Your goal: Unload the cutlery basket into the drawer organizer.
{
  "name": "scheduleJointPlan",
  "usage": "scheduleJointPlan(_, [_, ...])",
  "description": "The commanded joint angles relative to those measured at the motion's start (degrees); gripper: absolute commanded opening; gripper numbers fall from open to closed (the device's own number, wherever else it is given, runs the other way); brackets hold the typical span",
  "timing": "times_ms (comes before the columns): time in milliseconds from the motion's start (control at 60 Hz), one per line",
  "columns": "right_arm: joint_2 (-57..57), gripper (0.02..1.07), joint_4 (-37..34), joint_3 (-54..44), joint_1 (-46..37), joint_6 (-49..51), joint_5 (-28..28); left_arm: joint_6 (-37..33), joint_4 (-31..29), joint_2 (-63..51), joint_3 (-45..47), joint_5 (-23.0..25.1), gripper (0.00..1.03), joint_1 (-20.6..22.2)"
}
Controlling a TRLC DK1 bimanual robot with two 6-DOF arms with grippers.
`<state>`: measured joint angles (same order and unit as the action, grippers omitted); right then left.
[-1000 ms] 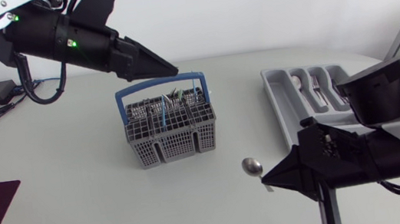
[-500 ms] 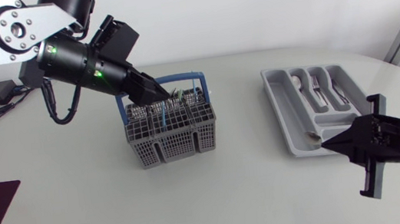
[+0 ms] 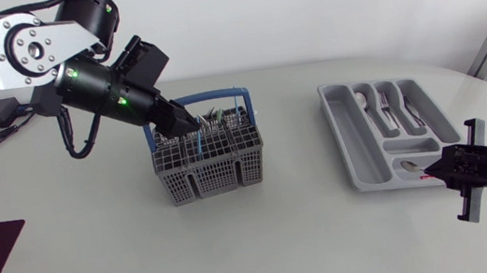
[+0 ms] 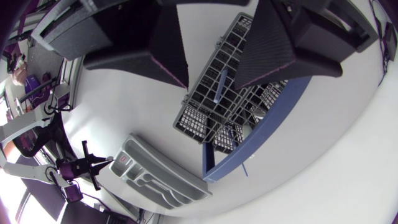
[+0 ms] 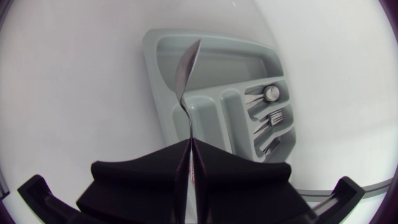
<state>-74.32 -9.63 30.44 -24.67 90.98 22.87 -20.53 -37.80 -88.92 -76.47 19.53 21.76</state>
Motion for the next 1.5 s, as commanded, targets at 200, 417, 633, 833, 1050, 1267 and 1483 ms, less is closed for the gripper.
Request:
scheduleJointPlan(200, [-8.12, 0.08, 12.35, 1.56, -0.91, 5.17, -4.15, 0.94, 0.01, -1.25, 0.7, -1.6, 0.67, 0.04])
scheduleJointPlan(417, [-15.68, 0.08, 23.78, -0.38, -0.65, 7.81, -8.63, 0.76, 0.01, -1.78, 0.97, -1.86, 0.69, 0.57])
scheduleJointPlan(633, [-15.24, 0.42, 25.89, -2.05, -0.65, 8.86, -9.16, 0.94, -0.08, -1.95, 1.14, -2.04, 0.69, 1.01])
scheduleJointPlan(833, [-10.93, 0.93, 25.89, -2.13, 0.41, 4.56, -9.25, 1.2, -0.08, -1.87, 1.5, -2.13, 0.69, 1.01])
scheduleJointPlan(1050, [-2.67, 1.0, 8.84, 4.37, 4.71, -11.53, -6.97, 1.55, -0.08, -1.95, 2.11, -3.88, 0.69, 1.8])
scheduleJointPlan(1267, [0.32, 1.0, -1.45, 5.78, 13.24, -23.74, -6.44, 4.63, 1.41, -2.04, 3.69, -7.4, 0.69, 3.38])
scheduleJointPlan(1483, [5.24, 1.0, -7.25, 6.21, 22.82, -33.59, -6.61, 7.09, 5.46, -1.16, 6.24, -14.52, 0.68, 6.28])
